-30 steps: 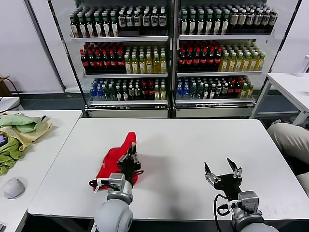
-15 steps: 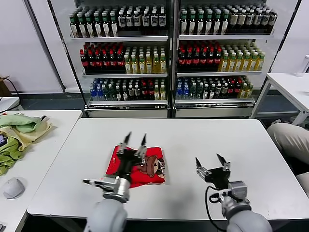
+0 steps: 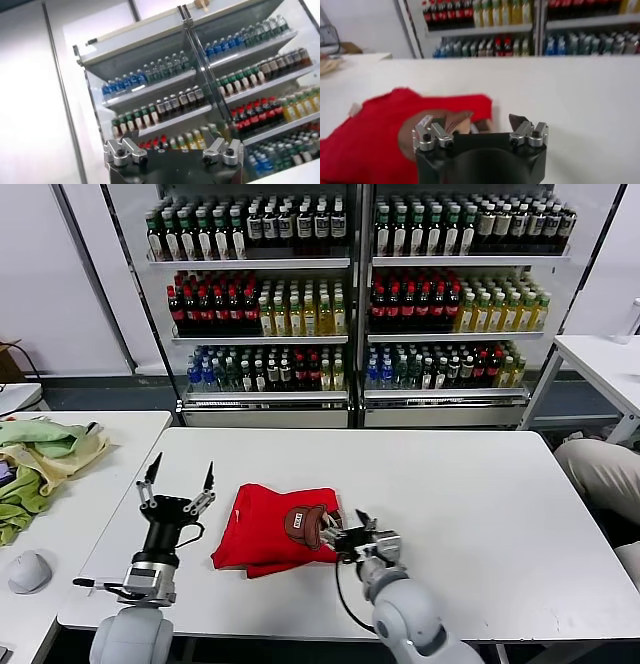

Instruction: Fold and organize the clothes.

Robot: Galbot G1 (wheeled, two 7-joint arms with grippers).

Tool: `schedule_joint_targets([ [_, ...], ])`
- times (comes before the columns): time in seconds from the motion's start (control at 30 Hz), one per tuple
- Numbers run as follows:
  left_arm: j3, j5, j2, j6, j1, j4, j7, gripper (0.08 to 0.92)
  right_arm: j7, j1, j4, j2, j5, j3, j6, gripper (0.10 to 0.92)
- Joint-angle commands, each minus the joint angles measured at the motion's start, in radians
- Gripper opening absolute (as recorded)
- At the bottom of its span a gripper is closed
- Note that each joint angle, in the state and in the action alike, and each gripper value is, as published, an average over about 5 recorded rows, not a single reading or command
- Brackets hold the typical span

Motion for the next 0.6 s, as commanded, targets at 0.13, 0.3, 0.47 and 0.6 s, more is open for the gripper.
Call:
schedule_joint_targets([
  [0.13,-0.078,0.048,0.025,-0.091,0.020,0.038,0.030,0.823,0.062,0.092,-0.153,0.047,0.115,-0.115,-0.003,0.733],
  [0.3,-0.072,0.048,0.025,-0.091,0.011,0.046,0.030,0.823,0.023,0.075,-0.086,0.034,0.108,-0.081,-0.001,0.586],
  [0.47,-0.065,0.050,0.021,-0.100,-0.006,0.066,0.030,0.823,-0.006,0.037,0.020,-0.013,0.048,-0.017,0.000,0.448],
  [0.6,-0.060,0.053,0.017,-0.108,-0.013,0.075,0.029,0.823,-0.046,-0.020,0.147,-0.104,0.024,0.088,-0.001,0.327],
])
